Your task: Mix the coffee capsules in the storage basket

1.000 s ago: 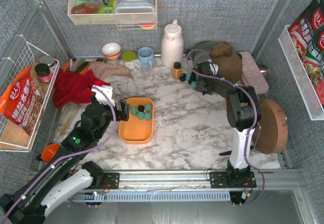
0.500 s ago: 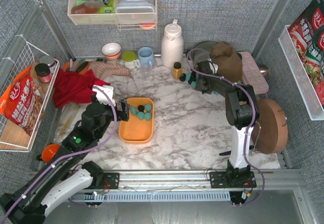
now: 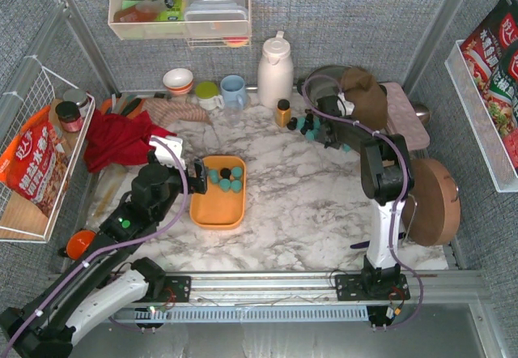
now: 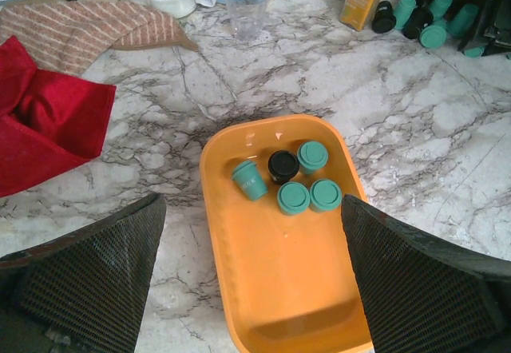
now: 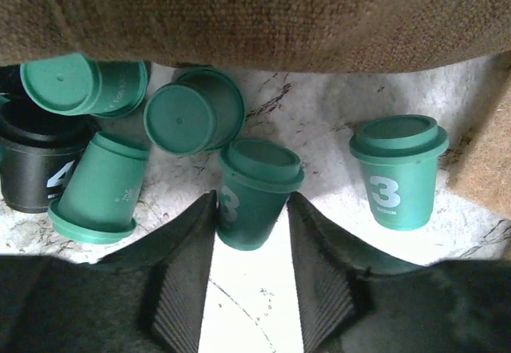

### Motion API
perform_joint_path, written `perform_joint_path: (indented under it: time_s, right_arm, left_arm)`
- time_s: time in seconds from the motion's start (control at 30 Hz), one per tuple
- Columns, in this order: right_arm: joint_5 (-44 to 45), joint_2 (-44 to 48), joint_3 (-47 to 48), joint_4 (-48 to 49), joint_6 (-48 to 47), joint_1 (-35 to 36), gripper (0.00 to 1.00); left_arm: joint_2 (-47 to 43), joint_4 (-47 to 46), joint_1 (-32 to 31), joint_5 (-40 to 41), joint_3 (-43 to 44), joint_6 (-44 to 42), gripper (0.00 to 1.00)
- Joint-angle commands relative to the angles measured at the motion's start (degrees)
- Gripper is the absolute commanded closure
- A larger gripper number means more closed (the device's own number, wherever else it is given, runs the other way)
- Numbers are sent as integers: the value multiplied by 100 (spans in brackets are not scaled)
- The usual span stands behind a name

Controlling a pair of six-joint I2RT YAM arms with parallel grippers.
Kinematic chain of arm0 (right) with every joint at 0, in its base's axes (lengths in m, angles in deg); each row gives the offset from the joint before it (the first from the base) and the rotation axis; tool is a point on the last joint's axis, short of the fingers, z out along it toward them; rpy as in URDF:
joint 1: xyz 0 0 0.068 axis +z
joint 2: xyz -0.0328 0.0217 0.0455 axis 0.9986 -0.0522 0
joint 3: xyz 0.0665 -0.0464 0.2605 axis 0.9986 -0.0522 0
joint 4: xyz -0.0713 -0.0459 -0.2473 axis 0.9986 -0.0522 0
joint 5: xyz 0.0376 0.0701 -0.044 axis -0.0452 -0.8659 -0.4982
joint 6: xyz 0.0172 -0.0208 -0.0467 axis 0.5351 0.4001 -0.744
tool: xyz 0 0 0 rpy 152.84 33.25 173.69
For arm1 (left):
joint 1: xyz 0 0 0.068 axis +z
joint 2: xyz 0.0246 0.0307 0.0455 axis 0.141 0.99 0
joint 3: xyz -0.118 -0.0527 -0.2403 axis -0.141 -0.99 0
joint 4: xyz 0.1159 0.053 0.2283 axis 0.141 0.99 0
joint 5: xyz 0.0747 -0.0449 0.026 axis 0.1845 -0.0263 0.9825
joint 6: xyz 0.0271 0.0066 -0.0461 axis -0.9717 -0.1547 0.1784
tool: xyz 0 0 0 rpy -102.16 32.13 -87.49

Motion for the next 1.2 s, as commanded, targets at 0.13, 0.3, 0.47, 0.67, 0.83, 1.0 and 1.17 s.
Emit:
perform_joint_path:
  time_s: [0.13, 0.3, 0.47, 0.67, 0.83, 1.0, 1.17]
  right_arm:
    - [39, 81, -70, 30, 56, -15, 68]
    - [40, 514, -570, 214, -187, 28, 74]
    - [-160, 1467, -1376, 566, -756, 185, 74]
    - [-613, 3007, -2490, 1177, -1635, 654, 73]
    - [-1224, 4724, -3743, 2172, -2464, 1156, 71]
    - [-2239, 5992, -4817, 3340, -3228, 1539, 71]
    - [-3099, 6733, -5602, 4134, -3528, 1774, 71]
  left_arm:
    - [3, -63, 5, -63, 25, 18, 1]
    - [10, -100, 5, -55, 17, 42, 1]
    - [62, -123, 2, -72, 33, 115, 1]
    - [132, -273, 2, -208, 71, 268, 1]
    - [364, -367, 5, -558, 234, 479, 1]
    - [757, -729, 0, -1007, 320, 974, 1]
    - [1368, -903, -1, -1425, 659, 1415, 1]
